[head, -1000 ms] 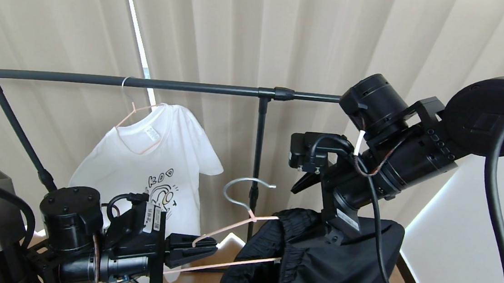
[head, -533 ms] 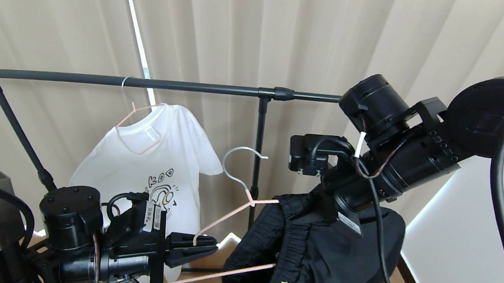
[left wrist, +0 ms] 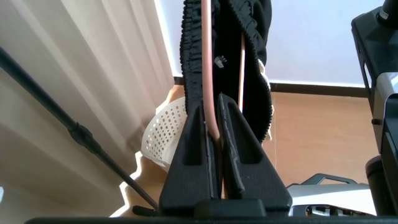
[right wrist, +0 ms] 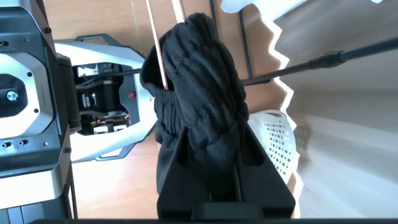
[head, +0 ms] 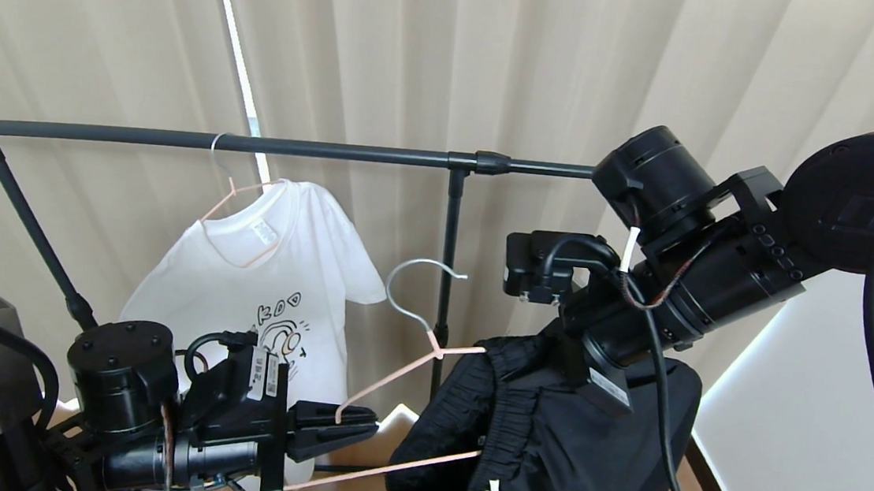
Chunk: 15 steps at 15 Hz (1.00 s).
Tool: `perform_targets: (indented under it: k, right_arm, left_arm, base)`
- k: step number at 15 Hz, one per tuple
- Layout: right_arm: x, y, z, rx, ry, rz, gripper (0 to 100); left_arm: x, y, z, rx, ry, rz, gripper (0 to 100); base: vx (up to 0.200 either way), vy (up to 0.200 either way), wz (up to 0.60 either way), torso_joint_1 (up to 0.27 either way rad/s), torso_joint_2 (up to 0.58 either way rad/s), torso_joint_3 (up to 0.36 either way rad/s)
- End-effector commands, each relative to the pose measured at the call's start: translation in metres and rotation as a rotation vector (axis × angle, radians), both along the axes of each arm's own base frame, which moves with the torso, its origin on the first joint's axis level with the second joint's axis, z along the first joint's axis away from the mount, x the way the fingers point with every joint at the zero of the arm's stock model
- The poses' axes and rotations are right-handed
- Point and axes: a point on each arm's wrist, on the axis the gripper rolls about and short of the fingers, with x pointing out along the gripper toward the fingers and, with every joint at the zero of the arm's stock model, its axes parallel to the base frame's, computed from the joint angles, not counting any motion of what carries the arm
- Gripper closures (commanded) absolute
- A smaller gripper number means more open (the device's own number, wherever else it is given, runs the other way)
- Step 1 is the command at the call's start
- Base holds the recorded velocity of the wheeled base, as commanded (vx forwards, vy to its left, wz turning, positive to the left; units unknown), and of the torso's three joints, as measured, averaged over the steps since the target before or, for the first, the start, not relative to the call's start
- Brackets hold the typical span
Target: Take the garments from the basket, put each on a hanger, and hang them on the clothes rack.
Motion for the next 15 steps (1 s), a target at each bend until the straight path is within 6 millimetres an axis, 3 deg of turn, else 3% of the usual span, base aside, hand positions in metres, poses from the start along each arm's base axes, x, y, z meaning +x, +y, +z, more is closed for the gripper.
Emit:
perform_targets:
  k: [1, 8, 9, 15]
  right_arm:
    - [-0.001, -0.0005, 0.0009, 0.001, -0.002, 0.001, 100]
    - [-0.0028, -0.0018, 0.0029, 0.006, -0.006, 0.002, 100]
    - [-0.0032, -0.0021, 0.0034, 0.006, -0.006, 0.002, 100]
    - [-0.0094, -0.0066, 0.0035, 0.002, -0.003, 0.001, 100]
  left_arm:
    - [0.0003, 0.0001, -0.0008, 0.001, 0.003, 0.001, 100]
    - [0.0012, -0.0003, -0.0005, 0.0, 0.0, 0.001, 100]
    - [0.0015, -0.0004, -0.0003, -0.001, -0.001, 0.001, 0]
    - [0.0057, 0.0021, 0.002, -0.01, -0.004, 0.018, 0]
  base:
    - [0.0, 0.0, 0.0, 0.0, 0.0, 0.0]
    - [0.0, 0.0, 0.0, 0.0, 0.0, 0.0]
    - [0.0, 0.0, 0.0, 0.0, 0.0, 0.0]
    - [0.0, 0.0, 0.0, 0.0, 0.0, 0.0]
